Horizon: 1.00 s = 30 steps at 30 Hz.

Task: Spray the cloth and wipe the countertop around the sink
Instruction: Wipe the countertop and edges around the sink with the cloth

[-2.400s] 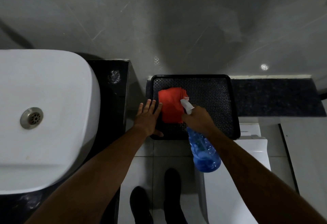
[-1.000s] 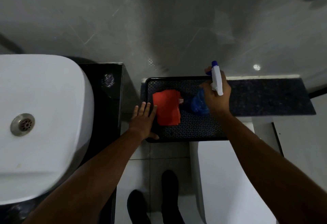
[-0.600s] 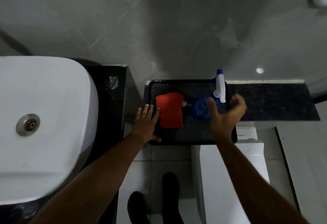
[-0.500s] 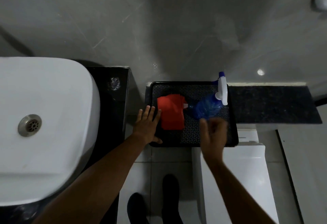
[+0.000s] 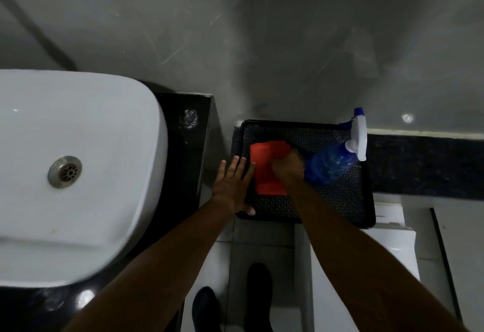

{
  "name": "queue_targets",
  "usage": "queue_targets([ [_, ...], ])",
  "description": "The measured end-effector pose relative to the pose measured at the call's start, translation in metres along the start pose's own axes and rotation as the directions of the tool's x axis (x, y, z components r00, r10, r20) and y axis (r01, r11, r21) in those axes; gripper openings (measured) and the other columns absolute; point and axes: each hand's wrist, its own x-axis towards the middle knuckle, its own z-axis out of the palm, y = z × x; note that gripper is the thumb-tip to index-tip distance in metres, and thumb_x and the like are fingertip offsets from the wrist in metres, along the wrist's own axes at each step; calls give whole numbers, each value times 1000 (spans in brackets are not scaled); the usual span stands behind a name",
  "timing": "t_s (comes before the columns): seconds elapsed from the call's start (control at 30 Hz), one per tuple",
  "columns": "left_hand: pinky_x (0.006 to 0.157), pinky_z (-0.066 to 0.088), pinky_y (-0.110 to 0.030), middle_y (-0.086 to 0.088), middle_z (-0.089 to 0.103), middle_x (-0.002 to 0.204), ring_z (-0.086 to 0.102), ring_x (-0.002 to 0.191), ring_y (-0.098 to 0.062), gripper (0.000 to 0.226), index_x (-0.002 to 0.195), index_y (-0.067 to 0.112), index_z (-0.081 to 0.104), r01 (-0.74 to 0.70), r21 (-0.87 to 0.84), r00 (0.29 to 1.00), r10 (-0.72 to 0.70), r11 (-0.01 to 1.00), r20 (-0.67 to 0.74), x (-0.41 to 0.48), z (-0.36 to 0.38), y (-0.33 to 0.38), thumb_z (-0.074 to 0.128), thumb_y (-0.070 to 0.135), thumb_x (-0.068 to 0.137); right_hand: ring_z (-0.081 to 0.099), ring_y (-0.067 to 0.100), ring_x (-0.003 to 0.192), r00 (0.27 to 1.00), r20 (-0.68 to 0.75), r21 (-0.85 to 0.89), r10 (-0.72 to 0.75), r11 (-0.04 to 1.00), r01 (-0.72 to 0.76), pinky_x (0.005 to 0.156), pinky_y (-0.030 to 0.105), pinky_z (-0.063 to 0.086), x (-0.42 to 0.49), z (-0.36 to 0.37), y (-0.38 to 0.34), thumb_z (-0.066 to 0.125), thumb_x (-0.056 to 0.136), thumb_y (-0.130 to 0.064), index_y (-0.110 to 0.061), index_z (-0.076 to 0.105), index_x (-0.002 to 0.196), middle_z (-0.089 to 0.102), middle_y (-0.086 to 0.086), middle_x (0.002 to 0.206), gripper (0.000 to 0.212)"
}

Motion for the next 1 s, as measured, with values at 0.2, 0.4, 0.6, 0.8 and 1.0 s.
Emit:
queue_targets([
  [0.2, 122, -10, -53, -13, -15, 167, -18, 153, -29, 125, 157, 13, -14, 75, 38, 991, -70, 996, -118, -25, -16, 12, 72, 59, 79, 59, 11, 80, 981, 58, 320, -185, 934, 157, 67, 26, 45, -19, -14, -10, 64, 86, -16, -19, 56, 107, 67, 8, 108, 23],
  [0.4, 119, -16, -60, -16, -12, 166, -21, 152, -34, 84, 158, 7, -2, 244, 168, 865, -136, 955, -482, -83, -87, -15, 40, 48, 97, 62, -4, 75, 817, -207, 312, -538, 756, 576, 66, 16, 50, -66, -32, -73, 70, 86, -22, -27, 60, 105, 65, -17, 87, 22],
  [0.6, 122, -3, -60, -14, -2, 168, -8, 155, -31, 75, 160, 11, 4, 334, -103, 731, -327, 937, -598, -135, -113, -100, 28, 39, 94, 57, 23, 107, 358, 51, -131, -932, 349, 928, 87, 26, 41, -96, 4, -144, 64, 89, -20, -12, 53, 133, 65, 8, 122, 46],
  [0.8, 122, -10, -55, -7, -20, 166, -25, 151, -25, 81, 157, 17, -15, 274, -371, 759, -436, 887, -484, -140, -93, -106, 5, 52, 87, 47, 38, 136, 183, 332, -516, -925, -16, 857, 112, 53, 37, -91, 43, -133, 62, 91, -24, -5, 69, 115, 58, 16, 140, 32],
  [1.0, 122, -6, -57, -7, -23, 165, -26, 151, -27, 78, 157, 20, -16, 257, -400, 753, -442, 880, -487, -143, -93, -104, 5, 51, 89, 8, 26, 154, 57, 619, -419, -783, -268, 868, 126, 45, -2, -67, 49, -149, 35, 104, -35, -13, 23, 156, 20, 8, 165, 58],
])
